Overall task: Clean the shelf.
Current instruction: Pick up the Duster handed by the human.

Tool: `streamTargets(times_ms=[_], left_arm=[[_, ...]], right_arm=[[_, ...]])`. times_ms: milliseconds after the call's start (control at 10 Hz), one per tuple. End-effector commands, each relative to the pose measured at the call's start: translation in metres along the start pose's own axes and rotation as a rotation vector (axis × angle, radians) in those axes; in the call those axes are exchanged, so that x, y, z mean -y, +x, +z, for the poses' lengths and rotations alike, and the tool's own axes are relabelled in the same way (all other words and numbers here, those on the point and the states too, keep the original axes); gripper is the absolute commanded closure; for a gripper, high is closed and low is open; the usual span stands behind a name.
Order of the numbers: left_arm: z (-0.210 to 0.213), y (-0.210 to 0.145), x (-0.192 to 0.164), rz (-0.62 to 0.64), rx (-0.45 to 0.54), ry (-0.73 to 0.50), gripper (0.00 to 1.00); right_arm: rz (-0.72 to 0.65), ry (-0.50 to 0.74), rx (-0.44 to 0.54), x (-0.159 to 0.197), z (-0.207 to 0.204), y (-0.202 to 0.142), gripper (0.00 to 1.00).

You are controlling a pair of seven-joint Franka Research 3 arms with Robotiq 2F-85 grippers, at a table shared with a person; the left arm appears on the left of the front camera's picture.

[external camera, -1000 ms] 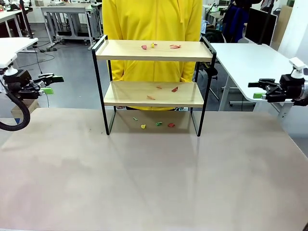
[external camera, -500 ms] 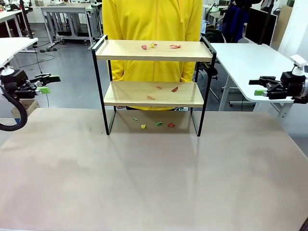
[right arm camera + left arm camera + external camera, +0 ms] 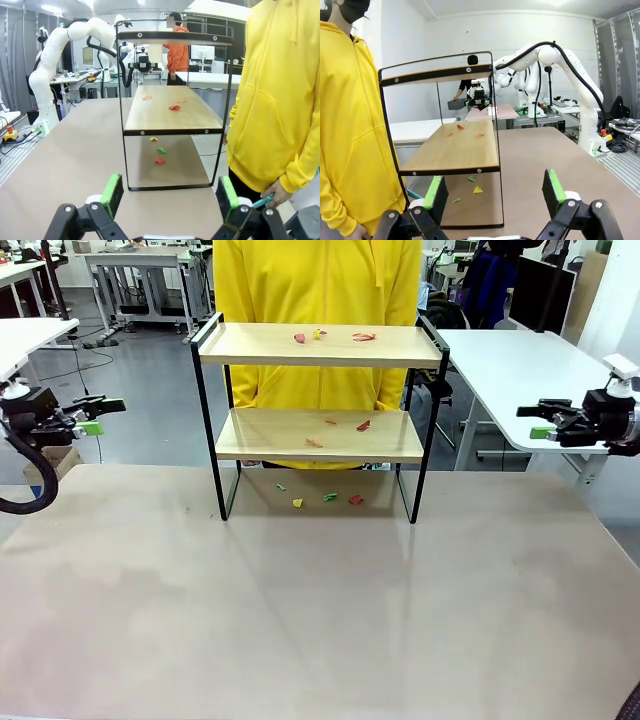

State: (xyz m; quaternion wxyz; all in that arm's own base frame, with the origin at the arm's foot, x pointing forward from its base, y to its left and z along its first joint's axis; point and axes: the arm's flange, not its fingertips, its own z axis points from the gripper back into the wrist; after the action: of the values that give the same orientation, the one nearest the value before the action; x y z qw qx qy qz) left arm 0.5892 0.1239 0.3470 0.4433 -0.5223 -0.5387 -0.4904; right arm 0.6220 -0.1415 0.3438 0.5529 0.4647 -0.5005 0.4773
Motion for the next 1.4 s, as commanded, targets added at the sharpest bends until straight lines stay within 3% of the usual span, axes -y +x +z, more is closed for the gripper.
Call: streamTargets(times_ms=[0,1300], left_arm=[[0.0002,0.0017,-0.0001,-0.005,-0.006,0.001,0.0],[0.0002,0.0017,-0.0001,-0.005,-0.006,0.001,0.0]], right_arm=[[0.003,-0.03,-0.01,0.0004,0.0011,-0.0006,0.0],[0.003,-0.03,-0.01,0.0004,0.0011,-0.0006,0.0]])
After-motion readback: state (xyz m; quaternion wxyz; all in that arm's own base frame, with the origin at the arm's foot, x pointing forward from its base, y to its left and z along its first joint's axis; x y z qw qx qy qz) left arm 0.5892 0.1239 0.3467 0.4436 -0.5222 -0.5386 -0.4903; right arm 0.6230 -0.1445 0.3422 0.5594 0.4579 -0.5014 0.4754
